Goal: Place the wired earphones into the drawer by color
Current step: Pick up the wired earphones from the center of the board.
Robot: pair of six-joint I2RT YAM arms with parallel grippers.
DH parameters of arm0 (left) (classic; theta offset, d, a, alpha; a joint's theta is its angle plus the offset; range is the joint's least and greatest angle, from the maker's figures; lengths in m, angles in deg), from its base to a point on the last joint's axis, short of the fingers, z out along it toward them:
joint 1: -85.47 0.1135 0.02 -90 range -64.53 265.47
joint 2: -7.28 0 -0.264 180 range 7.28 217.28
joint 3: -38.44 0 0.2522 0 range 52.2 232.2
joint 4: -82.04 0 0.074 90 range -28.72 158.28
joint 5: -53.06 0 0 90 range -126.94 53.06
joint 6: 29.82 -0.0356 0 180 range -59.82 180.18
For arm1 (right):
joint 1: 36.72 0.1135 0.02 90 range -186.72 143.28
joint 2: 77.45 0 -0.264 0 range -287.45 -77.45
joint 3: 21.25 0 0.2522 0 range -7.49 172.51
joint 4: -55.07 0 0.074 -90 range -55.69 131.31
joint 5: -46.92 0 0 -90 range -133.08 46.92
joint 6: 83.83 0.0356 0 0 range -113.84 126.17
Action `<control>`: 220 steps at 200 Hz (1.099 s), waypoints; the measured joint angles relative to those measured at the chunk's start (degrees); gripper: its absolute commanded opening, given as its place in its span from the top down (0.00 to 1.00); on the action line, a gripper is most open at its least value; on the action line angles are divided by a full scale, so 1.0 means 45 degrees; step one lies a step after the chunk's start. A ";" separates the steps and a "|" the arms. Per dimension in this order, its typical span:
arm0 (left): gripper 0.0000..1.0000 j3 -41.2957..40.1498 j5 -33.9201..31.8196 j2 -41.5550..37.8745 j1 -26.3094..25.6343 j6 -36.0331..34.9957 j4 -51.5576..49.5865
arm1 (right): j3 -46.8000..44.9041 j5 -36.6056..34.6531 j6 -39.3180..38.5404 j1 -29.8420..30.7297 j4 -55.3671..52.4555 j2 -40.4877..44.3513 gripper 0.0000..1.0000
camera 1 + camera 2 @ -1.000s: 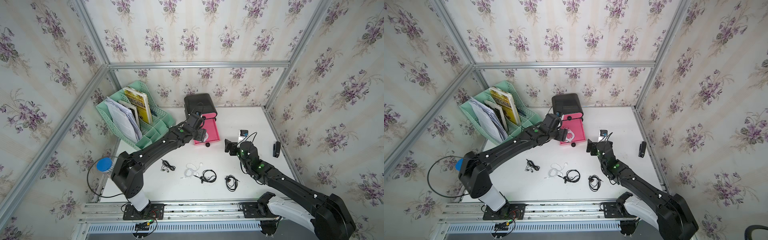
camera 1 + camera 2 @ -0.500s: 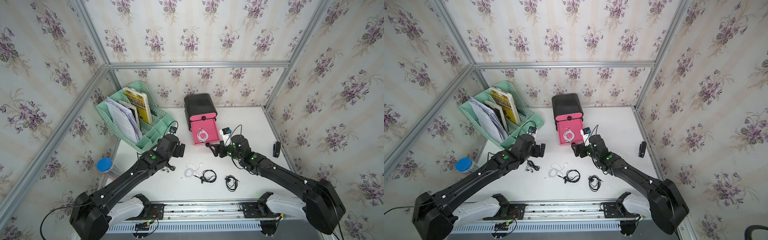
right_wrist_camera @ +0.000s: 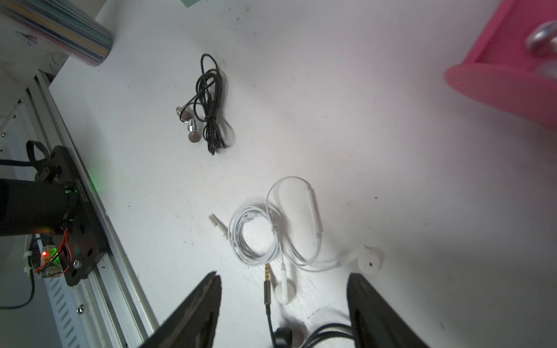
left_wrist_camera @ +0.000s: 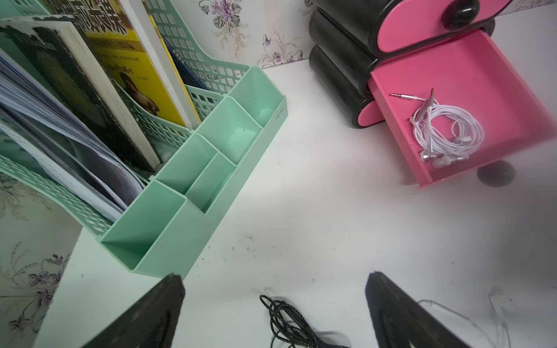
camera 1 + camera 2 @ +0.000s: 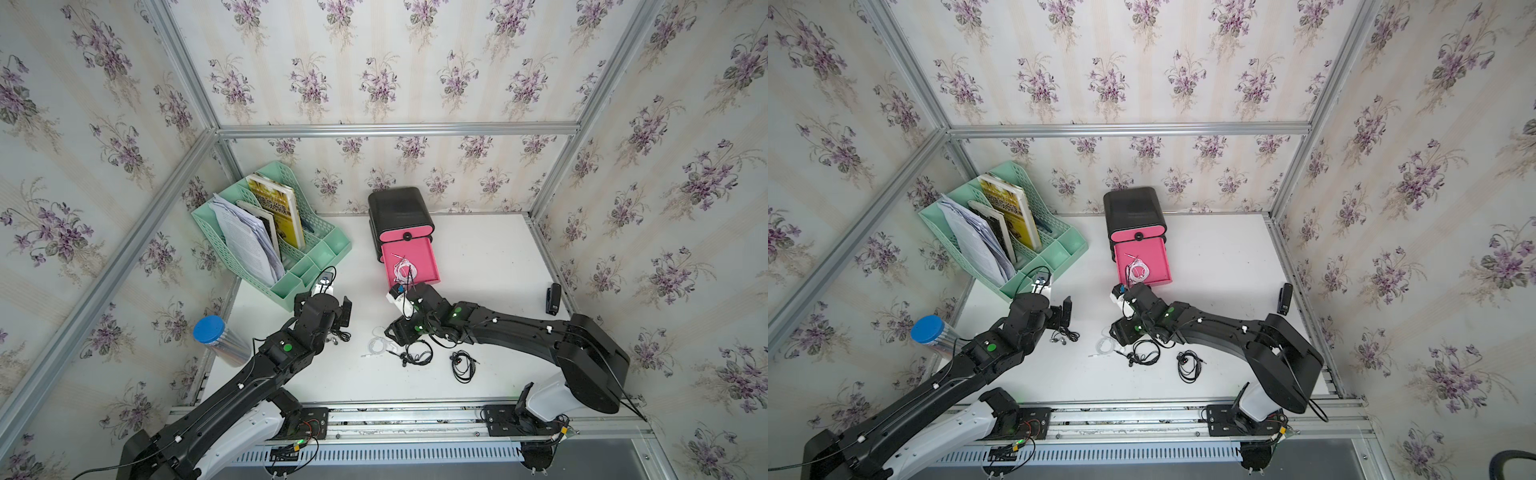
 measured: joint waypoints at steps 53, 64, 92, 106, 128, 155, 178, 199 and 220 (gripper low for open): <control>0.01 0.0175 -0.0403 0.0413 0.0000 0.0005 -0.0029 | 0.1005 0.0272 -0.0039 0.0437 -0.0486 -0.1554 0.46; 0.01 0.0180 -0.0447 0.0423 0.0000 0.0005 -0.0039 | 0.1161 0.0282 -0.0039 0.0452 -0.0563 -0.1841 0.49; 0.01 0.0180 -0.0505 0.0418 0.0000 0.0010 -0.0039 | 0.1477 0.0325 -0.0044 0.0510 -0.0661 -0.2487 0.54; 0.01 0.0180 -0.0534 0.0413 0.0000 0.0010 -0.0039 | 0.1583 0.0335 -0.0044 0.0510 -0.0680 -0.2764 0.56; 0.01 0.0180 -0.0539 0.0413 0.0000 0.0010 -0.0039 | 0.1768 0.0355 -0.0044 0.0525 -0.0753 -0.3118 0.59; 0.01 0.0180 -0.0539 0.0418 0.0000 0.0010 -0.0039 | 0.1919 0.0364 -0.0049 0.0525 -0.0772 -0.3405 0.61; 0.01 0.0180 -0.0539 0.0418 0.0000 0.0010 -0.0034 | 0.1982 0.0364 -0.0058 0.0525 -0.0806 -0.3580 0.64; 0.01 0.0180 -0.0539 0.0418 0.0000 0.0010 -0.0039 | 0.2035 0.0369 -0.0092 0.0525 -0.0767 -0.3677 0.66; 0.01 0.0180 -0.0539 0.0418 0.0000 0.0010 -0.0039 | 0.2069 0.0374 -0.0107 0.0525 -0.0646 -0.3759 0.71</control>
